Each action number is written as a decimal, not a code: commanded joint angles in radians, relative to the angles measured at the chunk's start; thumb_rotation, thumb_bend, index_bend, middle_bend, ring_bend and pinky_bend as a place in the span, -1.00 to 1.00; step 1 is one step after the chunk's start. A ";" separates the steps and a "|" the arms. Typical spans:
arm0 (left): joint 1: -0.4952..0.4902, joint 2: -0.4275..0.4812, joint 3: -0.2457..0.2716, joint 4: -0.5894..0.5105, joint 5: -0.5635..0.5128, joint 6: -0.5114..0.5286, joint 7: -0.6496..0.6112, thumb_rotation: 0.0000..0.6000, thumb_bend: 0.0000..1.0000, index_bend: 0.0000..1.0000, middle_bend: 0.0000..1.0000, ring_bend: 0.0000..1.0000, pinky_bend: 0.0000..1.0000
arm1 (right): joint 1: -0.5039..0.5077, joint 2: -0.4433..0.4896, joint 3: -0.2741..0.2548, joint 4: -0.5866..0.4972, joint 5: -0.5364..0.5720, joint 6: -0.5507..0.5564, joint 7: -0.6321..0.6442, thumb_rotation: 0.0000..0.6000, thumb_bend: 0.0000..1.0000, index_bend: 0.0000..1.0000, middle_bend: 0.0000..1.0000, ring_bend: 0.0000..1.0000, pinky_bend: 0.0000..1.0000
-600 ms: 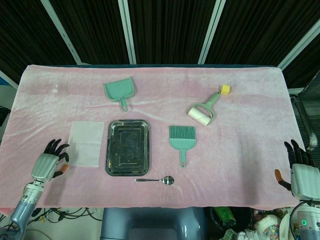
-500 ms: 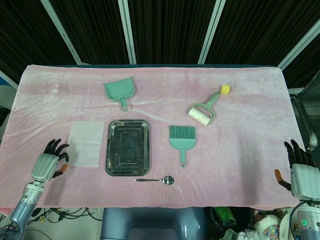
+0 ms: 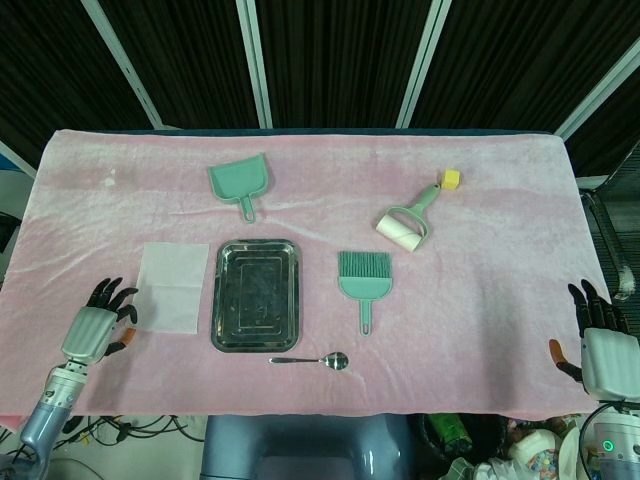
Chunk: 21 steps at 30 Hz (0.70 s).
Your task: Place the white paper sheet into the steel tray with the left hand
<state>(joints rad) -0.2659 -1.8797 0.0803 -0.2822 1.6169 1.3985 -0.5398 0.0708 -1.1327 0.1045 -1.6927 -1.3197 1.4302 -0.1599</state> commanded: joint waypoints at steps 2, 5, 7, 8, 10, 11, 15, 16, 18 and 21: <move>0.000 0.000 0.001 0.001 0.001 0.001 0.003 1.00 -0.20 0.10 -0.58 -1.00 -0.89 | 0.000 0.000 0.000 -0.001 0.000 0.001 -0.001 1.00 -0.44 -0.87 -0.96 -0.77 -0.72; 0.000 0.000 0.001 0.000 0.001 0.001 0.003 1.00 -0.20 0.10 -0.58 -1.00 -0.89 | 0.000 0.001 0.000 -0.002 0.002 0.000 0.000 1.00 -0.44 -0.87 -0.96 -0.77 -0.72; 0.000 0.000 0.001 0.000 0.001 0.000 0.004 1.00 -0.20 0.11 -0.58 -1.00 -0.89 | 0.000 0.001 0.001 -0.002 0.002 -0.001 0.000 1.00 -0.44 -0.87 -0.96 -0.77 -0.72; 0.000 0.000 0.001 0.000 0.001 -0.001 0.005 1.00 -0.20 0.11 -0.58 -1.00 -0.89 | 0.000 0.002 0.000 -0.002 0.002 -0.001 0.000 1.00 -0.44 -0.87 -0.96 -0.77 -0.72; 0.000 -0.001 0.002 0.000 0.001 -0.002 0.007 1.00 -0.20 0.12 -0.58 -1.00 -0.89 | 0.000 0.002 0.000 -0.002 0.003 -0.002 -0.001 1.00 -0.44 -0.87 -0.96 -0.77 -0.72; 0.000 -0.001 0.002 0.000 0.001 -0.002 0.008 1.00 -0.20 0.13 -0.58 -1.00 -0.89 | 0.000 0.002 0.000 -0.002 0.004 -0.002 -0.001 1.00 -0.44 -0.87 -0.96 -0.77 -0.72; 0.000 -0.003 0.002 0.000 0.001 -0.003 0.009 1.00 -0.19 0.17 -0.56 -1.00 -0.89 | -0.001 0.001 0.003 -0.004 0.009 -0.001 -0.002 1.00 -0.44 -0.87 -0.96 -0.77 -0.72; -0.002 -0.002 0.005 0.001 0.003 -0.012 0.009 1.00 -0.18 0.18 -0.56 -1.00 -0.89 | 0.000 0.001 0.003 -0.005 0.009 -0.002 -0.001 1.00 -0.44 -0.87 -0.96 -0.77 -0.72; -0.004 -0.002 0.004 0.000 0.003 -0.013 0.010 1.00 -0.10 0.20 -0.55 -1.00 -0.89 | 0.000 0.001 0.003 -0.007 0.009 -0.002 0.002 1.00 -0.44 -0.87 -0.96 -0.77 -0.72; -0.004 -0.004 0.000 -0.002 0.000 -0.007 0.006 1.00 0.00 0.23 -0.53 -1.00 -0.89 | -0.001 0.002 0.003 -0.007 0.012 -0.003 0.004 1.00 -0.44 -0.87 -0.96 -0.77 -0.72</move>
<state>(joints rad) -0.2701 -1.8833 0.0806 -0.2840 1.6171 1.3915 -0.5328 0.0701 -1.1305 0.1081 -1.7002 -1.3082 1.4275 -0.1562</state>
